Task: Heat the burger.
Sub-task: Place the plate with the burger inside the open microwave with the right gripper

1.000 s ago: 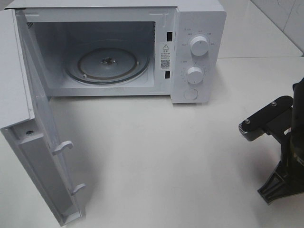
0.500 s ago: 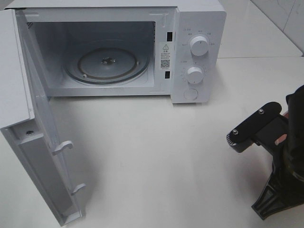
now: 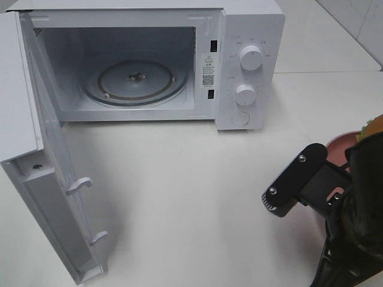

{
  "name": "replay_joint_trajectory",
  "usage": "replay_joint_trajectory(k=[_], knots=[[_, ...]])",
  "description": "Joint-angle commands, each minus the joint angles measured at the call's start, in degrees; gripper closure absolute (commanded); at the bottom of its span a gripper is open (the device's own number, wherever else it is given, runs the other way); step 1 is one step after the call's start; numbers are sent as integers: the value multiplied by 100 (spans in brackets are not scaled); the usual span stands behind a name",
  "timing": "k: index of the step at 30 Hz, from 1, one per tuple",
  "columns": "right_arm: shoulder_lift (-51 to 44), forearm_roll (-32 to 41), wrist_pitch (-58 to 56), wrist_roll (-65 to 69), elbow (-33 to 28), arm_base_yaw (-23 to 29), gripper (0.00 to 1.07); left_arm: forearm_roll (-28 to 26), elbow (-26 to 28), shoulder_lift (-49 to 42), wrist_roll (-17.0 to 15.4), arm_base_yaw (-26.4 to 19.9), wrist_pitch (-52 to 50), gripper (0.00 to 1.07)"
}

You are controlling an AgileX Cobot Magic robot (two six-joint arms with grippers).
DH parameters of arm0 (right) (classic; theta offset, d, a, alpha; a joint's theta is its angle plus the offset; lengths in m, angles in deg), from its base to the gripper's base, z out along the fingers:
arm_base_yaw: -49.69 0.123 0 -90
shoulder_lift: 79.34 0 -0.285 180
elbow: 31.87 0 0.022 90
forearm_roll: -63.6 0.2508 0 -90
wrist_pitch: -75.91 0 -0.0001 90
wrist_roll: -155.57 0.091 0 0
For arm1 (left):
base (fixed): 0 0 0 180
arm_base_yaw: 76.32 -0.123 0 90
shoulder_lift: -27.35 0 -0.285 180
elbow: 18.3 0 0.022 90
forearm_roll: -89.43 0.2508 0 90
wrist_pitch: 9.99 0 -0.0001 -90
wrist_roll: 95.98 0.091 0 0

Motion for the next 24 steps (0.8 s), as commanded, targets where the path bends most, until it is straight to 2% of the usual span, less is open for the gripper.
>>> replay_joint_trajectory(k=[1,10,24], knots=[[-34,-304,-246,-40,0,126,107,-23,-17,-6,6,-11,-11,6],[-34,-355,-246,-97,0,619,107,-23,-17,-6,6,-11,-11,6],[-34,-653,-11,-934,0,819,107,-23,-17,-6,6,-11,-11,6]])
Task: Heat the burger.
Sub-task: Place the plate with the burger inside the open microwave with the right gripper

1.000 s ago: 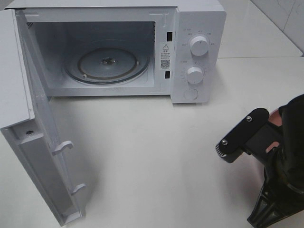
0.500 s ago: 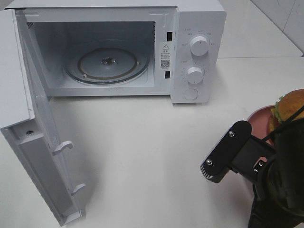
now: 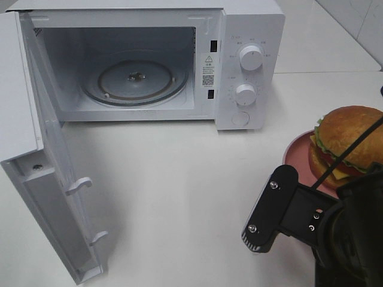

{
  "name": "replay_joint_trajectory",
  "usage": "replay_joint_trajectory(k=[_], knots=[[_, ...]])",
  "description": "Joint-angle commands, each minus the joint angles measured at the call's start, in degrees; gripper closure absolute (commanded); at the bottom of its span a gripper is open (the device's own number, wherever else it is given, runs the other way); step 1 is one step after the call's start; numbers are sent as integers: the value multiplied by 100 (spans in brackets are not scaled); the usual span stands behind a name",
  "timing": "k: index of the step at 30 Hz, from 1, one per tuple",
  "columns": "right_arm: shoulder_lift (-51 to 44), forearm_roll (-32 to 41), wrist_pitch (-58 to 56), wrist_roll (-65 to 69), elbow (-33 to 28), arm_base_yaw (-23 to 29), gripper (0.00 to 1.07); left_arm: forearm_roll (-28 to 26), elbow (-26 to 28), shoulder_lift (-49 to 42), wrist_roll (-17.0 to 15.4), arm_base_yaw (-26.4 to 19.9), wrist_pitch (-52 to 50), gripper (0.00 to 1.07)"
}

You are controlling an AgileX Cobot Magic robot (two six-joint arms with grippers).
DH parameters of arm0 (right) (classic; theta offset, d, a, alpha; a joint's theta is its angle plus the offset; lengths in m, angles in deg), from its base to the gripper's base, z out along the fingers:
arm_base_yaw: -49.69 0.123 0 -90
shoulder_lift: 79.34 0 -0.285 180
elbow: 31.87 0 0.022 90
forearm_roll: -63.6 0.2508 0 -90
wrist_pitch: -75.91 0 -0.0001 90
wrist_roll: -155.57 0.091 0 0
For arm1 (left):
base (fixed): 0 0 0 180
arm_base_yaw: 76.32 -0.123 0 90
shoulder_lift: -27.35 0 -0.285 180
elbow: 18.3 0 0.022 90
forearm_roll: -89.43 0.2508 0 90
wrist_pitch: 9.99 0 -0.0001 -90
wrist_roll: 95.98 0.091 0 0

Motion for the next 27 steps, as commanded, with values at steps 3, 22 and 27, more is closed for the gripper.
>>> replay_joint_trajectory(k=[3,22,27], knots=[[-34,-413,115,-453,0,17,107,-23,-17,-6,6,-11,-11,6],[-34,-825,837,-1495,0,17,107,-23,-17,-6,6,-11,-11,6],[-34,-825,1071,-2000,0,17,107,-23,-17,-6,6,-11,-11,6]])
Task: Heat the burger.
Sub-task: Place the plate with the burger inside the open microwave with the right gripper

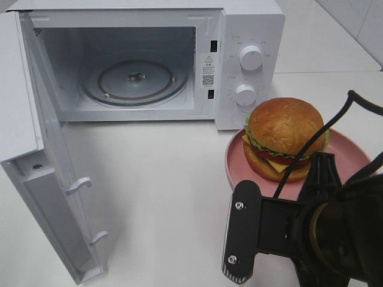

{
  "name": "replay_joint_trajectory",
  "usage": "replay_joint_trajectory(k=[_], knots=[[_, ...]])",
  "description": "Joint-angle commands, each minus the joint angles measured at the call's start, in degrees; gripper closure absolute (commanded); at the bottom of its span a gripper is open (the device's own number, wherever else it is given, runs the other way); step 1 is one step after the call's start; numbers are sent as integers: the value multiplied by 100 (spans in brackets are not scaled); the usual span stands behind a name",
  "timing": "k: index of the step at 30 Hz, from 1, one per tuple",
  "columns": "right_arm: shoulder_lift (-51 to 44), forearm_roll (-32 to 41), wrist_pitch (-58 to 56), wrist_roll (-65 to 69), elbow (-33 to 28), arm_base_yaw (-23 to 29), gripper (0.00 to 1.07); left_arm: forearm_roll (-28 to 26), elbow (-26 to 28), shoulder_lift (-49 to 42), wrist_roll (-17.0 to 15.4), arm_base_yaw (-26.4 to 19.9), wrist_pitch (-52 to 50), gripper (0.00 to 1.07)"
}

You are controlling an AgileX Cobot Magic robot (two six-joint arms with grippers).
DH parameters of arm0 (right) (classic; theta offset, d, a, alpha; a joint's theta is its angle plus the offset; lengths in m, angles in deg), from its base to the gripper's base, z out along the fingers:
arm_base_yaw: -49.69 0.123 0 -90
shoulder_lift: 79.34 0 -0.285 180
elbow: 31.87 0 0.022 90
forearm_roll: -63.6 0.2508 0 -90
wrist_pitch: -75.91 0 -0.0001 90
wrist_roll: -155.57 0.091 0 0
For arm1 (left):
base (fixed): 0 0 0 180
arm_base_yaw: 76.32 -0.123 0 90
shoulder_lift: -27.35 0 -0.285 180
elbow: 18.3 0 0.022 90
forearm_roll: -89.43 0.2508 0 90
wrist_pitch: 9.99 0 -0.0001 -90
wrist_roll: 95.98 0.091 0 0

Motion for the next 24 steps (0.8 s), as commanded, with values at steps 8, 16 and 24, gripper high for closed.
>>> replay_joint_trajectory(k=[8,16,24], knots=[[-34,-361,384,-963,0,17,107,-23,-17,-6,6,-11,-11,6],[-34,-510,808,-1226,0,17,107,-23,-17,-6,6,-11,-11,6],[-34,-602,1415,-1633,0,-115,107,-23,-17,-6,6,-11,-11,6]])
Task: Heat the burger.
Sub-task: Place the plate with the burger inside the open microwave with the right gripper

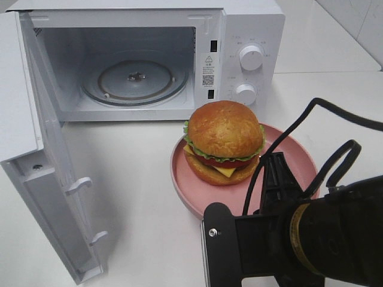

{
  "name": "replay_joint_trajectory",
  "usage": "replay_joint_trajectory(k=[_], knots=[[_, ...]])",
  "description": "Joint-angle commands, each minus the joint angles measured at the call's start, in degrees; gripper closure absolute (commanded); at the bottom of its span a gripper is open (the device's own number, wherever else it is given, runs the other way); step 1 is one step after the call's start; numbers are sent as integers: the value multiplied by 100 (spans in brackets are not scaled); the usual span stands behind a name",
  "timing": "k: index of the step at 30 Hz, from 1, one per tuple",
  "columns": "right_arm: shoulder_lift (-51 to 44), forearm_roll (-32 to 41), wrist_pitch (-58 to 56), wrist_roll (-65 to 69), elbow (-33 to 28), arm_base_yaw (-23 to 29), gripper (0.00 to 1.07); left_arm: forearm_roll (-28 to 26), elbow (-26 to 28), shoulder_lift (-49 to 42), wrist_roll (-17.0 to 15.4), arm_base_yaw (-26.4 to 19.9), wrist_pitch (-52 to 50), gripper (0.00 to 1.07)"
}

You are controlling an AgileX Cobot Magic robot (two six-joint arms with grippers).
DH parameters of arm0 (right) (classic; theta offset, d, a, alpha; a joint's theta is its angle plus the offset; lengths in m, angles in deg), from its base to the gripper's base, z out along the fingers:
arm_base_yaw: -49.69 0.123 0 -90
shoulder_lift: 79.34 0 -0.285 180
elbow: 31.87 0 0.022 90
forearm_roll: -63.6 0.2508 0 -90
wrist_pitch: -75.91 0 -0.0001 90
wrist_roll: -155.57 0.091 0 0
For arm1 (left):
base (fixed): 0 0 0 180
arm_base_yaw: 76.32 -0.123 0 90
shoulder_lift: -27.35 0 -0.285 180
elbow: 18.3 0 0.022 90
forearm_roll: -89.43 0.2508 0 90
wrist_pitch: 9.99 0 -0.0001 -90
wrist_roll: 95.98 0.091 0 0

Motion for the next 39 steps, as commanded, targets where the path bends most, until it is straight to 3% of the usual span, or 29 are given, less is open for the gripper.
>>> replay_joint_trajectory(k=[1,23,39], knots=[[-34,-298,275,-332,0,-155,107,-23,-17,-6,6,-11,-11,6],[-34,80,1667,-2905,0,-1536,107,-23,-17,-6,6,-11,-11,6],[-34,1404,2154,-5180,6,-2447,107,-23,-17,-6,6,-11,-11,6]])
